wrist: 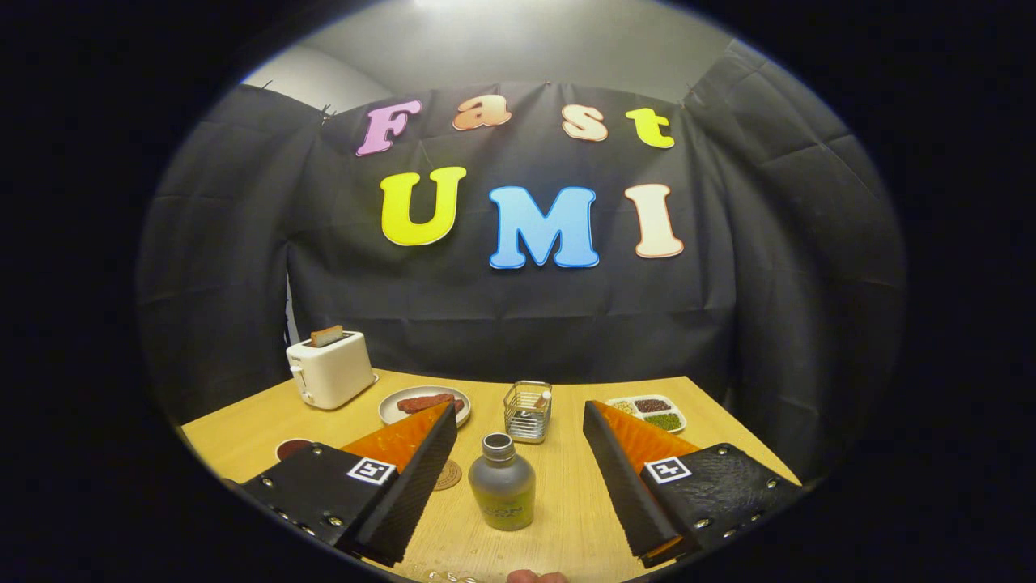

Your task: Take the bottle from table, then pour the juice into the cup, finally place the bottle on the coaster

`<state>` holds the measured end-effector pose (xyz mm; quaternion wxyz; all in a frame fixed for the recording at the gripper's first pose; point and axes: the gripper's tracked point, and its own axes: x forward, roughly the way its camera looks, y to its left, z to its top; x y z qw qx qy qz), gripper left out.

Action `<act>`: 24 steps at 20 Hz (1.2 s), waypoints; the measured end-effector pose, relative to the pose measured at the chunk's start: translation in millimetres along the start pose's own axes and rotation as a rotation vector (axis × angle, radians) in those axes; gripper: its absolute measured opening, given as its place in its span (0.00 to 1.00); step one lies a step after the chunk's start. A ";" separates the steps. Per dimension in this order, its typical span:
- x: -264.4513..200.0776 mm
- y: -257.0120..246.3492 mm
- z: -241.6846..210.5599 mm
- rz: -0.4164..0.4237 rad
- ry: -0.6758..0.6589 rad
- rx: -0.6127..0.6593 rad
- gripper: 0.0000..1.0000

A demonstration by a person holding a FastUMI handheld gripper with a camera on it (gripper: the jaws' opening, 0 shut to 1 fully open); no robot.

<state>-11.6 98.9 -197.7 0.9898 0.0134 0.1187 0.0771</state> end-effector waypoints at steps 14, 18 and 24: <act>40.5 18.6 -108.6 -0.109 0.102 -0.007 0.97; 60.1 14.3 -123.1 -0.139 0.111 0.001 0.97; 72.9 15.5 -129.1 -0.139 0.116 -0.018 0.85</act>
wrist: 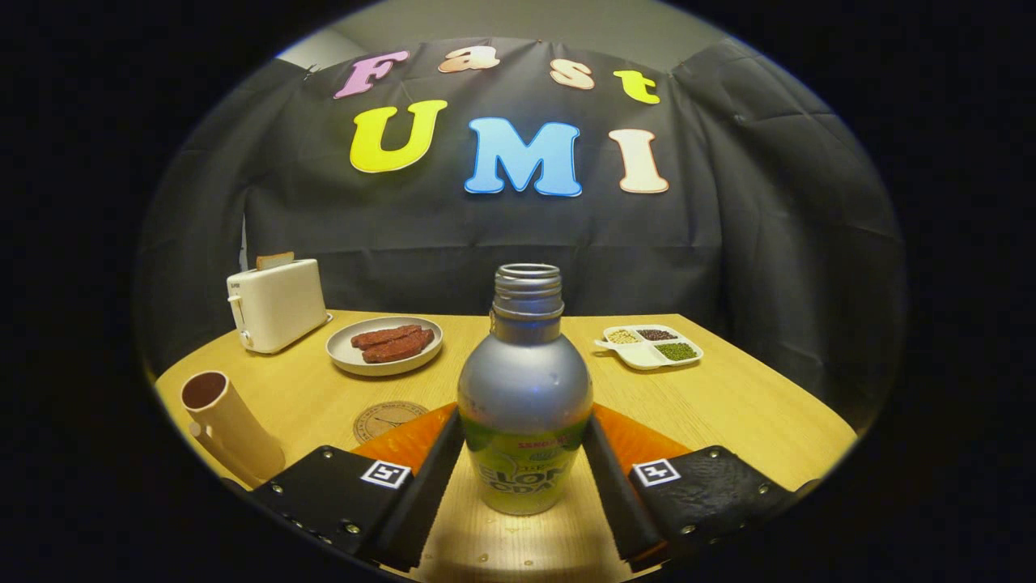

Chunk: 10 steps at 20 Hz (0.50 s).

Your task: Take the bottle from table, then pour the juice into the cup, finally place the bottle on the coaster

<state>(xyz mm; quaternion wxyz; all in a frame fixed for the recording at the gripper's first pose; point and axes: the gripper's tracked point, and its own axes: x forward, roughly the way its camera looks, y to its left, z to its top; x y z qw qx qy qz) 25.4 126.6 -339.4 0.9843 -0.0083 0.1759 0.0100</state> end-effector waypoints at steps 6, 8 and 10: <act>-3.5 -4.9 20.4 0.008 0.054 -0.096 0.78; -10.3 -3.5 37.8 0.012 0.036 -0.176 0.78; -18.0 -0.9 55.6 0.019 0.026 -0.264 0.78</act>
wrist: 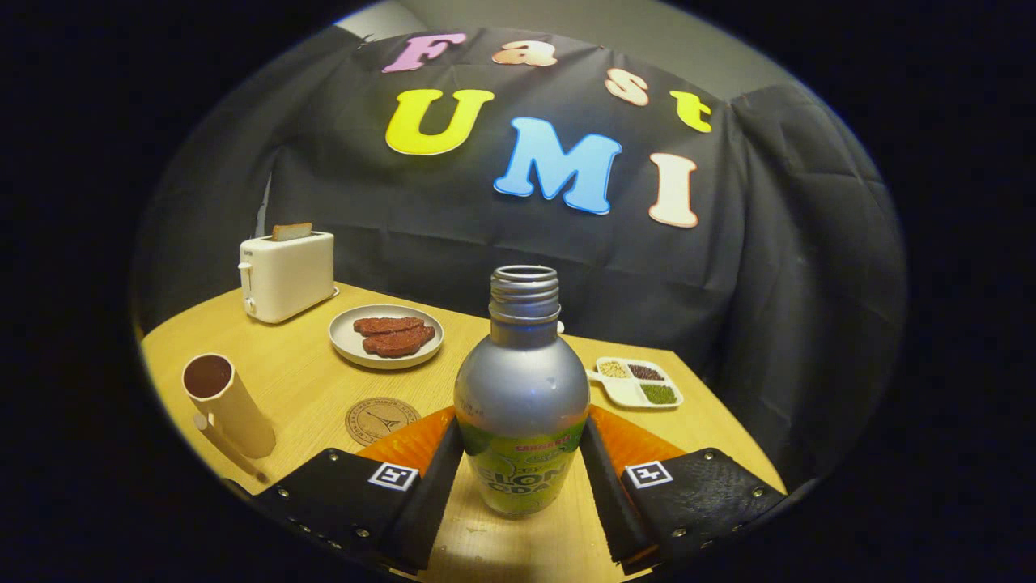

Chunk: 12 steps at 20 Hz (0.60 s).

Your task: Take the bottle from table, then pour the juice into the cup, finally place the bottle on the coaster

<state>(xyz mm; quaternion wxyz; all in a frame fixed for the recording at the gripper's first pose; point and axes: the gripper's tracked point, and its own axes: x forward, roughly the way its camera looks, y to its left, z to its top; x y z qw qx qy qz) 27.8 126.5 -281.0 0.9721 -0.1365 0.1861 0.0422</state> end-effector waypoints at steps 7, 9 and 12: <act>-28.1 30.6 47.4 0.047 -0.035 -0.299 0.77; -34.7 41.8 55.6 0.061 -0.055 -0.356 0.77; -36.6 62.3 62.9 0.092 -0.063 -0.449 0.77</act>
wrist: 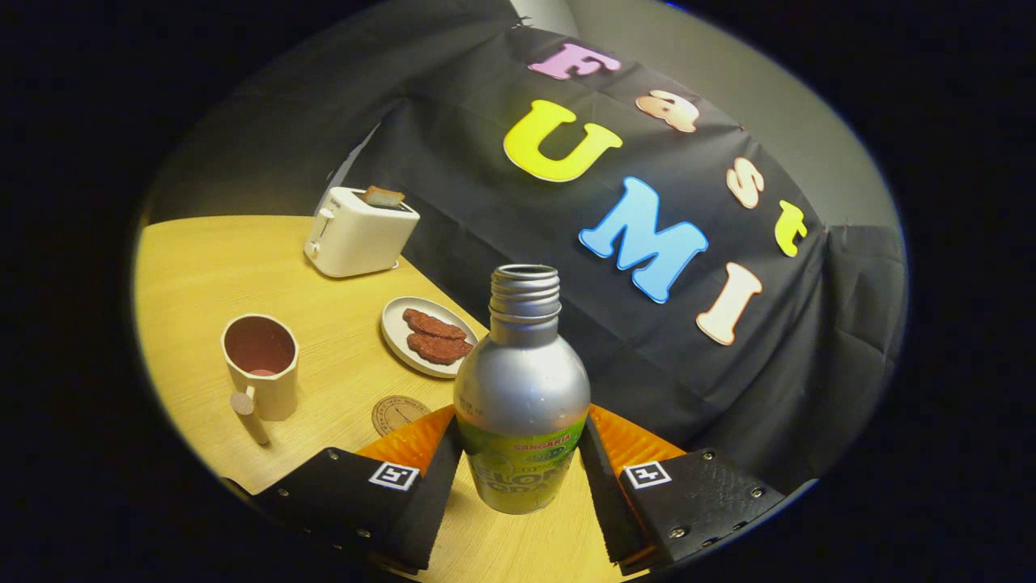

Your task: Take the bottle from table, then pour the juice into the cup, finally place the bottle on the coaster

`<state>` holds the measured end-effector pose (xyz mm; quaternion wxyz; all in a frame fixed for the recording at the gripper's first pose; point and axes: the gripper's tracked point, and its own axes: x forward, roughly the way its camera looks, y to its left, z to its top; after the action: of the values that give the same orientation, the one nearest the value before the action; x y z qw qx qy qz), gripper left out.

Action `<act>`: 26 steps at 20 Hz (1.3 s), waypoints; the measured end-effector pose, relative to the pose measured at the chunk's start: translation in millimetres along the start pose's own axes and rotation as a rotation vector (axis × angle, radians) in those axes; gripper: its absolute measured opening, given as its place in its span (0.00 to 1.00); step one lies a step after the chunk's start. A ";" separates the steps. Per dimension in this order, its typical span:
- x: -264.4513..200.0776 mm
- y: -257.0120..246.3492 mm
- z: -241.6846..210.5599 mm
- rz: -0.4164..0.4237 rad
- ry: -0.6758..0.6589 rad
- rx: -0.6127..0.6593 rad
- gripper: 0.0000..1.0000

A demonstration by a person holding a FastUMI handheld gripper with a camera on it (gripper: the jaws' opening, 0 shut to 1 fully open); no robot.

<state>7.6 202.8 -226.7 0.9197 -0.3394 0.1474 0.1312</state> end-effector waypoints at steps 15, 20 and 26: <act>10.1 47.9 -16.3 0.038 0.119 -0.354 0.77; 15.0 60.6 -6.3 0.049 0.108 -0.474 0.77; 22.3 71.4 -5.8 0.049 0.114 -0.590 0.78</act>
<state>2.8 254.6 -280.8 0.7681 -0.5951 0.1626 0.1713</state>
